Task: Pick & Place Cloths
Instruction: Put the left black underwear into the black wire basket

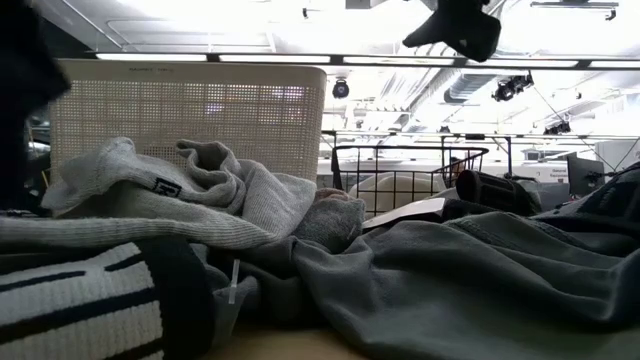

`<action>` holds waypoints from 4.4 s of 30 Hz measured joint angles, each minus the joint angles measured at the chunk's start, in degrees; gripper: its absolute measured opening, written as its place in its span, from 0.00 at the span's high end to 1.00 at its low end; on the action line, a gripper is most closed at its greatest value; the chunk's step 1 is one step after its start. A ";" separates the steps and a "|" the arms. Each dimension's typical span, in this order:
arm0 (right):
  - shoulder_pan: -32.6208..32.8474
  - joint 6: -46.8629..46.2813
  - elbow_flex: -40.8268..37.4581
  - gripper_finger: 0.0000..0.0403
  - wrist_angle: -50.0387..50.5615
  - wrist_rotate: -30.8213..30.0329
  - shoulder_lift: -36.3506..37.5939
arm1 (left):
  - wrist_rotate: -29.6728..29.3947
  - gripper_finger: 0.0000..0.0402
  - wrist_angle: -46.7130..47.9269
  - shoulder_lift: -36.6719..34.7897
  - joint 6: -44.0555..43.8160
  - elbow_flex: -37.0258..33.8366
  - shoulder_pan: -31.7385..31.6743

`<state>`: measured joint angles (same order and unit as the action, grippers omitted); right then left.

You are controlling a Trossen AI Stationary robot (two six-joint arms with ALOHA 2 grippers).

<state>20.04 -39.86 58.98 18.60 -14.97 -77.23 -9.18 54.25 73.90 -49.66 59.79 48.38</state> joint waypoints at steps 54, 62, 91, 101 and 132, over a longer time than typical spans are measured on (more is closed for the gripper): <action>-7.52 44.34 0.00 0.42 -47.17 -2.45 0.42 | -23.40 0.92 -21.35 0.05 35.64 25.37 -39.53; -7.24 44.75 0.00 0.14 -46.02 -10.93 0.64 | -24.24 0.92 -21.77 0.05 34.54 25.37 -40.57; -15.10 42.59 0.00 0.03 -48.44 0.17 -0.98 | -14.06 0.92 -32.39 3.94 38.94 25.31 -40.50; -12.23 42.53 0.00 0.37 -48.36 -0.67 -0.76 | -13.98 0.92 -32.19 4.16 38.72 25.33 -40.46; -11.19 36.61 0.02 0.91 -23.75 -15.52 13.04 | -19.56 0.23 -35.05 2.45 37.38 25.37 -40.50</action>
<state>8.85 -3.25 59.00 -5.15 -30.49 -64.20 -28.74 19.21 76.35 -12.27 85.16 7.88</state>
